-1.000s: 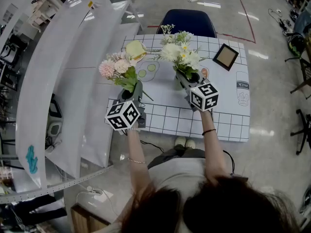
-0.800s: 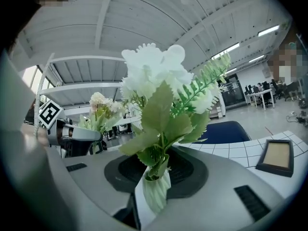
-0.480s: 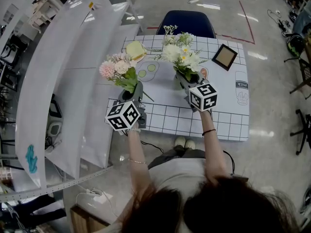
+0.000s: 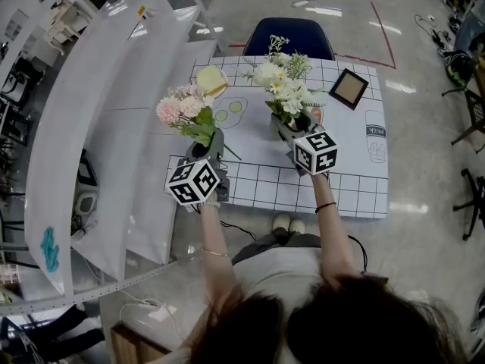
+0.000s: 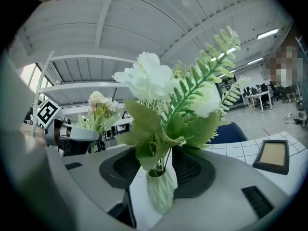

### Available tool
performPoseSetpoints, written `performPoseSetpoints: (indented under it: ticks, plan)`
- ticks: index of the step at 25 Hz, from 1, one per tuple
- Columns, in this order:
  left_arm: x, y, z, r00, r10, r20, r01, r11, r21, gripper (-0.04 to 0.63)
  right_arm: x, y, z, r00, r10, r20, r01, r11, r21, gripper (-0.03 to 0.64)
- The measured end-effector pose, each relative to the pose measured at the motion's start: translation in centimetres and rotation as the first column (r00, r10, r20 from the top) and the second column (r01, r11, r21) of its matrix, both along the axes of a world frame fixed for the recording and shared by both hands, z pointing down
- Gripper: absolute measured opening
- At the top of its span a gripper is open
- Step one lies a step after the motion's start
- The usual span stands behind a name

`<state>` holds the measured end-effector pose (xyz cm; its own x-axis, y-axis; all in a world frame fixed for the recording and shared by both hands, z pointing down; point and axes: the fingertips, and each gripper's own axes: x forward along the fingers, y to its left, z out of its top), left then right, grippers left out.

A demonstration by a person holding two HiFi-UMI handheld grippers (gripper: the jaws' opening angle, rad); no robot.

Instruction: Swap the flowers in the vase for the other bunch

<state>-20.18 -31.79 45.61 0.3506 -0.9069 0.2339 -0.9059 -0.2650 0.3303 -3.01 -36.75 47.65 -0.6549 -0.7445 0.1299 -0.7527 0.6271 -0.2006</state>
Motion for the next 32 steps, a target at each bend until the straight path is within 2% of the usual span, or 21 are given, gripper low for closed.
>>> performPoseSetpoints:
  ticks: [9,17,26,29,32]
  plan:
    - [0.5,0.2,0.2,1.000,0.011,-0.004,-0.011,1.000,-0.004,0.089,0.4,0.5,0.6,1.000,0.004,0.025,-0.003,1.000,-0.030,0.198]
    - [1.2,0.4,0.3,1.000,0.026,-0.006,-0.026,1.000,-0.005,0.089,1.8,1.3,0.9,0.999,-0.003,0.038,0.005,0.998,-0.056,0.198]
    - [2.2,0.9,0.2,0.999,0.041,-0.011,-0.041,0.999,0.002,0.089,2.6,2.9,0.6,0.995,-0.079,0.057,0.083,0.994,-0.075,0.196]
    - [2.2,1.1,0.0,0.999,0.043,-0.011,-0.042,0.999,0.005,0.089,2.9,3.3,0.0,0.992,-0.106,0.068,0.110,0.991,-0.071,0.180]
    - [2.2,1.4,-0.2,0.999,0.039,-0.011,-0.038,0.999,0.010,0.089,3.3,3.8,-0.8,0.988,-0.135,0.074,0.139,0.989,-0.056,0.121]
